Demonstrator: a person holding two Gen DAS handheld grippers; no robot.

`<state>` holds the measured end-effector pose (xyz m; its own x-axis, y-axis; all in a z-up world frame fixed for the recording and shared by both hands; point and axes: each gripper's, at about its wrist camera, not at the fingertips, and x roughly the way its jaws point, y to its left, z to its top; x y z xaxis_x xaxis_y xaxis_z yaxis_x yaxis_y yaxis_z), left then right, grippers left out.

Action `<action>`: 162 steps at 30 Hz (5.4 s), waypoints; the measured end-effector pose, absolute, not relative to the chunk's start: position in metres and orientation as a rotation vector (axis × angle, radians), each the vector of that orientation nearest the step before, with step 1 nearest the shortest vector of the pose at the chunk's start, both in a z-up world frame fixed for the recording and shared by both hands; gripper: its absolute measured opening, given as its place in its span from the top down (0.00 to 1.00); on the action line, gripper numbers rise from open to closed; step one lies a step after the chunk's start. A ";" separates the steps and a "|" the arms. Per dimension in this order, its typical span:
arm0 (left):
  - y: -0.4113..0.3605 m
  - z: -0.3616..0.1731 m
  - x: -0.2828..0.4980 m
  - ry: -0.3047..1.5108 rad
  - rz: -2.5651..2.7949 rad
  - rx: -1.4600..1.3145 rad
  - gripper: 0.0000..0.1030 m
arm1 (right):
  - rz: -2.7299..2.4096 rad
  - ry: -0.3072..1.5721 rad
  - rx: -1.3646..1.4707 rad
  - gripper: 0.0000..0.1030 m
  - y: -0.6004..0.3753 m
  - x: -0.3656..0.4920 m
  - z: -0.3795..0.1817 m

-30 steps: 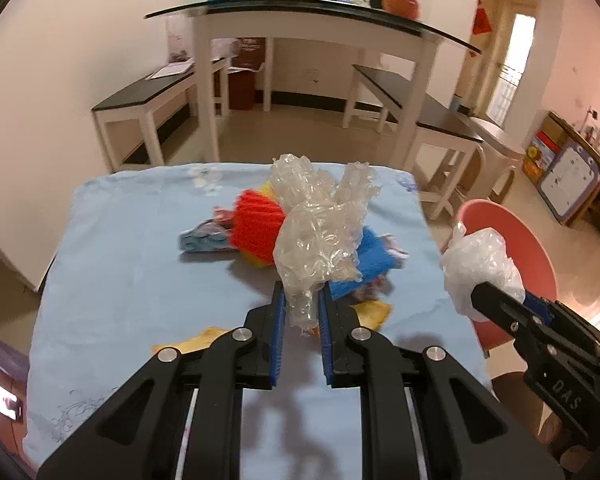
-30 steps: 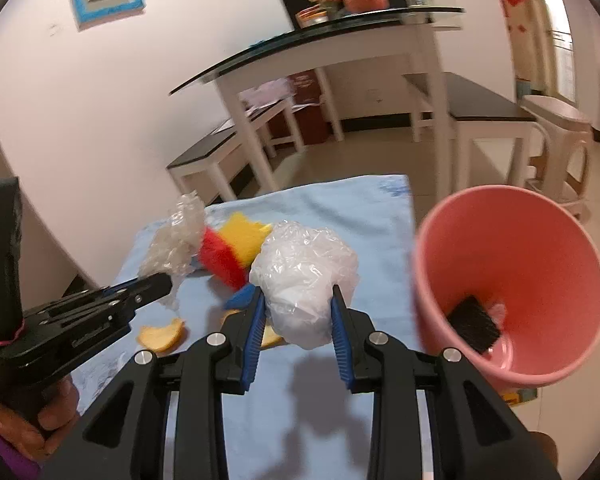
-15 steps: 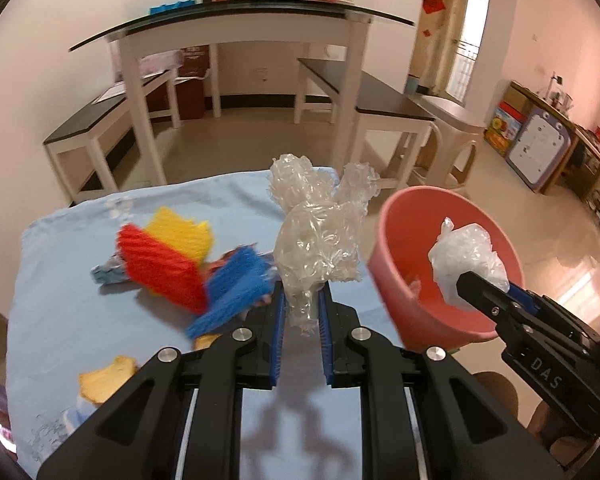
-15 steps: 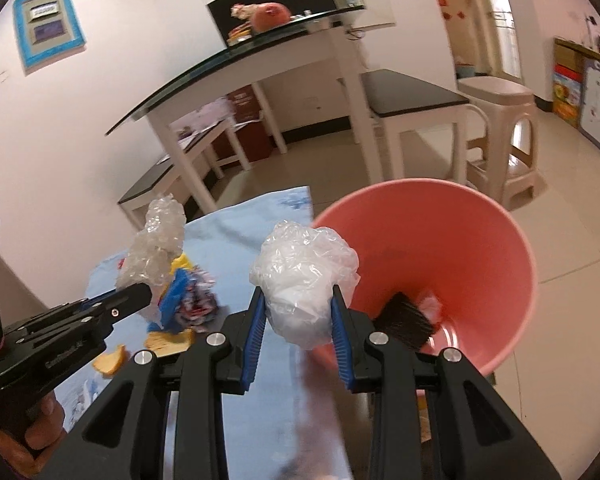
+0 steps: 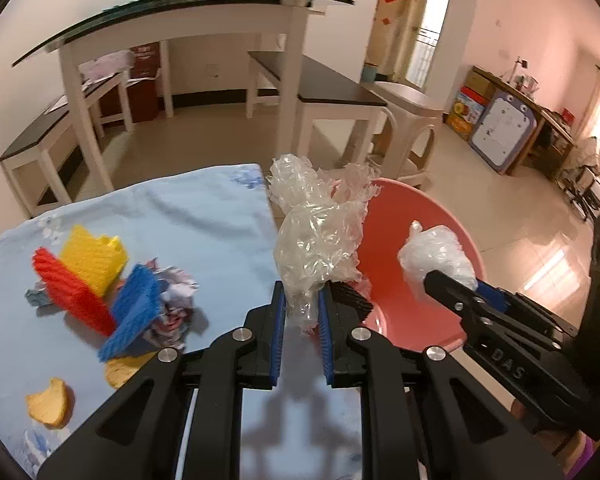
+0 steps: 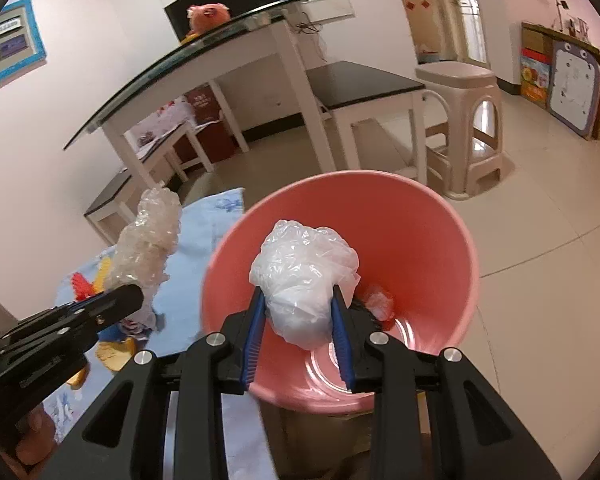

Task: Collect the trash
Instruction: 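Carry both items over the bucket and release them from both tools, then move both open tools back over the table, then grasp the orange peel with left tool while right tool grasps red foam net, then carry the orange peel and red foam net over the pink bucket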

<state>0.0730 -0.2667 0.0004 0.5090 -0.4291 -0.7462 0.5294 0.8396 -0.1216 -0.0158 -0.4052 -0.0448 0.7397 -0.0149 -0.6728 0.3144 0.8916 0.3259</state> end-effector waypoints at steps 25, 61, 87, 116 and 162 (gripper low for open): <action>-0.304 -0.033 0.086 1.011 -0.701 0.093 0.65 | -0.251 0.783 0.472 0.49 -0.432 -0.016 -0.066; -0.147 0.001 0.025 0.850 -0.443 0.062 0.65 | -0.037 0.722 0.372 0.48 -0.317 -0.028 -0.030; -0.003 -0.056 0.055 0.980 -0.170 -0.119 0.65 | 0.204 0.776 0.268 0.48 -0.218 0.031 -0.032; 0.027 -0.059 0.063 0.962 -0.164 -0.201 0.96 | 0.277 0.796 0.114 0.64 -0.161 0.113 -0.036; -0.106 0.033 0.040 0.752 -0.416 -0.039 0.96 | 0.097 0.651 0.407 0.92 -0.306 -0.010 0.009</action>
<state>0.0397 -0.1055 0.0330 0.6531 -0.3802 -0.6549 0.3523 0.9181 -0.1816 -0.0103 -0.3062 0.0089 0.7940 0.2135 -0.5692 0.0388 0.9166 0.3979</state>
